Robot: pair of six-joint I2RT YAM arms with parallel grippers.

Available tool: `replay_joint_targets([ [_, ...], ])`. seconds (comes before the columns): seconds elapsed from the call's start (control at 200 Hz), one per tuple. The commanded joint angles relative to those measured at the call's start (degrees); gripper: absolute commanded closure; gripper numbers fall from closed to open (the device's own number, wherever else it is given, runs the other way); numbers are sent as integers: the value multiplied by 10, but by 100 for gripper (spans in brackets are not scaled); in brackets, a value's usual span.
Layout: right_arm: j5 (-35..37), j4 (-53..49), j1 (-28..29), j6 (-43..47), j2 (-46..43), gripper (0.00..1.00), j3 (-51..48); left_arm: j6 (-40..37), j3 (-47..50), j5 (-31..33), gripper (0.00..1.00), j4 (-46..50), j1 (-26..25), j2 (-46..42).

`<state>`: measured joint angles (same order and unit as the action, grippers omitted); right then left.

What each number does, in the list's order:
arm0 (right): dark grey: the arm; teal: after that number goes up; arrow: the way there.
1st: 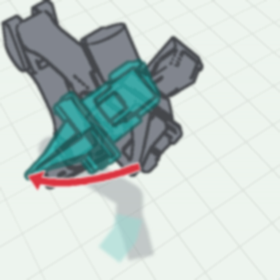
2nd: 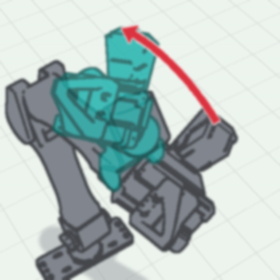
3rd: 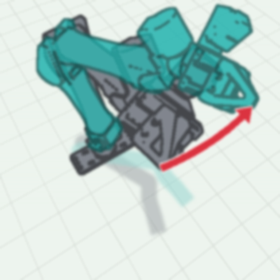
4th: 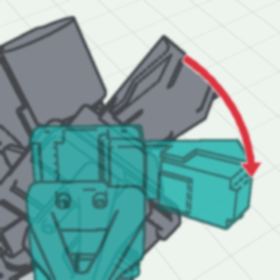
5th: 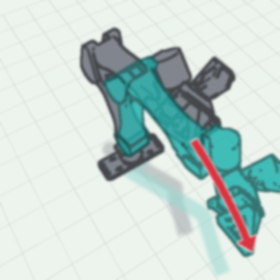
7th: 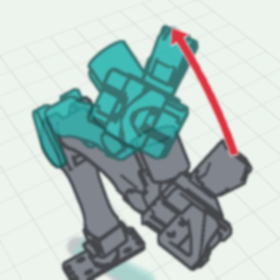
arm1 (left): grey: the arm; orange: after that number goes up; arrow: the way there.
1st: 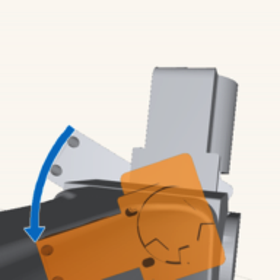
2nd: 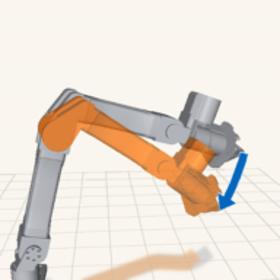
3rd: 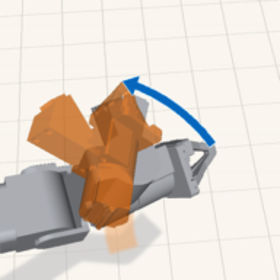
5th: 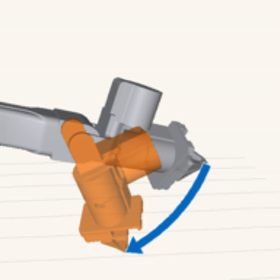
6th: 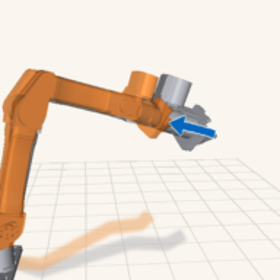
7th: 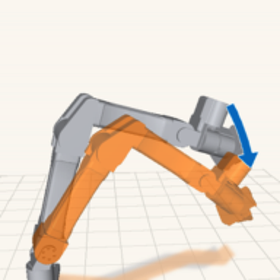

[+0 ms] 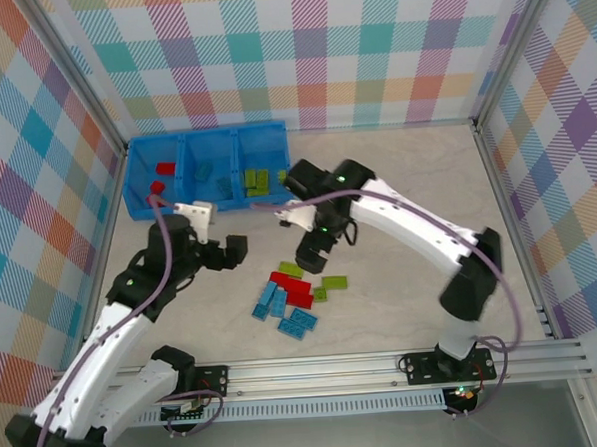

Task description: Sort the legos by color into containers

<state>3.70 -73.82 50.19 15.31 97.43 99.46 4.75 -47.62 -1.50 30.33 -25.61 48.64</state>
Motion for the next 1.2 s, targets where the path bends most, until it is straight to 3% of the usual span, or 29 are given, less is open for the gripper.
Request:
replay_joint_targets([
  [0.0,-9,77,-3,-58,-93,0,-96,41,15,-44,0,-8,-35,34],
  [0.09,-25,95,-3,-115,-159,0,-179,40,12,-46,0,-21,-65,88],
  [0.255,-41,140,-3,-200,-291,0,-313,58,-46,21,0,9,-124,236],
  [0.455,-22,146,-1,-241,-388,0,-372,57,-99,53,0,-24,-182,392],
  [0.61,-14,131,-1,-238,-396,0,-364,62,-133,74,2,-27,-193,472],
  [0.885,-9,125,-1,-231,-365,0,-361,64,-143,62,11,-53,-195,534],
  [1.195,-22,138,-1,-234,-361,0,-360,68,-144,59,36,-72,-195,540],
])
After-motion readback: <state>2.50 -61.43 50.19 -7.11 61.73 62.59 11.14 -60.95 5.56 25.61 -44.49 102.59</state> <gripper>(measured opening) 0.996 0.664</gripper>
